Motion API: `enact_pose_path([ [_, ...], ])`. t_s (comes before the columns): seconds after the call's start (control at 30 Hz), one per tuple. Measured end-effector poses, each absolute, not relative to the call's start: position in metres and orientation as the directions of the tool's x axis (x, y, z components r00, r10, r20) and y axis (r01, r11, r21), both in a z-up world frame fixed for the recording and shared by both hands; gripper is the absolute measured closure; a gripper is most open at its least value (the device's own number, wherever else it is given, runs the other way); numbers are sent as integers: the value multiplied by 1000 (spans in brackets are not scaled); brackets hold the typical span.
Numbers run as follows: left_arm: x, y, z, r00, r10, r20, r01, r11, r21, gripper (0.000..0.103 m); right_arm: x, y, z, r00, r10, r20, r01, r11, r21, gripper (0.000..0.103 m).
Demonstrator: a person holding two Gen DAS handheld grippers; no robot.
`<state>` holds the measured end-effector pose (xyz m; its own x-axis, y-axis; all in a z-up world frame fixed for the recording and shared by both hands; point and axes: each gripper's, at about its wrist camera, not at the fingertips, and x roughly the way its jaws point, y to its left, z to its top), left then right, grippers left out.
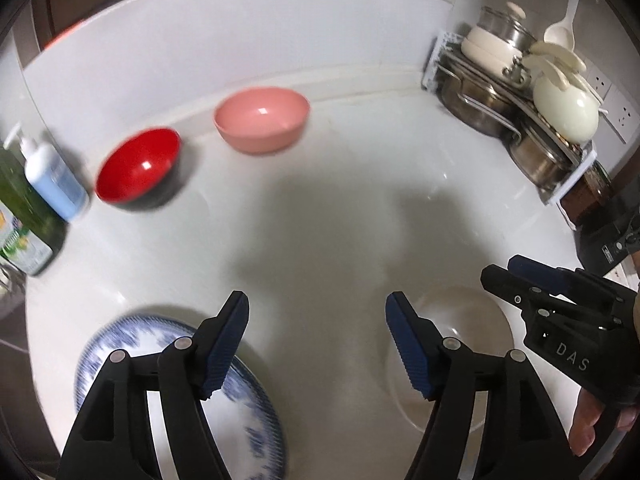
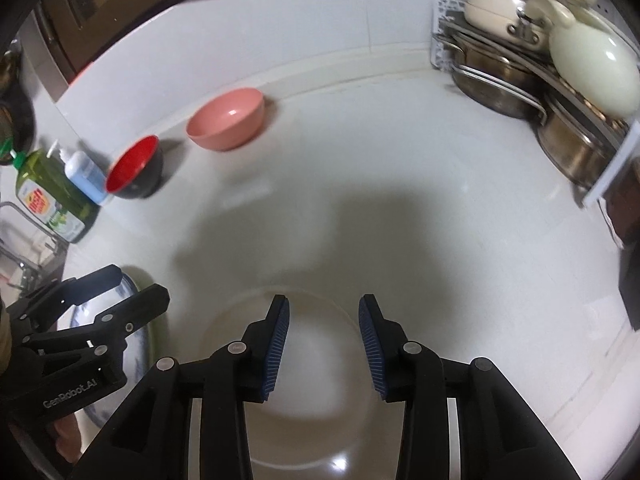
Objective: Organize plates and bowls
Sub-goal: 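Open both tools and raise them off the off-white bowl, then move both tools to the pink bowl by the wall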
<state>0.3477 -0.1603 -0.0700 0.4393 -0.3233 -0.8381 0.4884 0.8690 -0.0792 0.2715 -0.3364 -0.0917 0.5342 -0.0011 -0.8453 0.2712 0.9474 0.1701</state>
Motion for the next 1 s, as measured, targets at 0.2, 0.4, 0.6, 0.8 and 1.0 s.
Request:
enact_pose_path([
  [0.2,373,-150,-50,489,-315,-814,491,870,-42,33,299,-323,-78,574,-5,-819,236,959,160,66],
  [0.4,401,-144,-35,503,-321,-803,499,866,-33,33,329,-315,-65,599,31,-800,217,955,200,66],
  [0.6,431,-144,-28,526,-306,-794,503,864,0,33,361,-312,-53,625,14,-781,187,968,166,66],
  [0.8,465,-147,-31,521,-298,-800,501,865,4,33,394,-315,-52,631,32,-775,174,968,182,66],
  [1.0,498,-150,-41,513,-282,-810,493,870,9,33,428,-318,-56,620,31,-784,171,970,174,66],
])
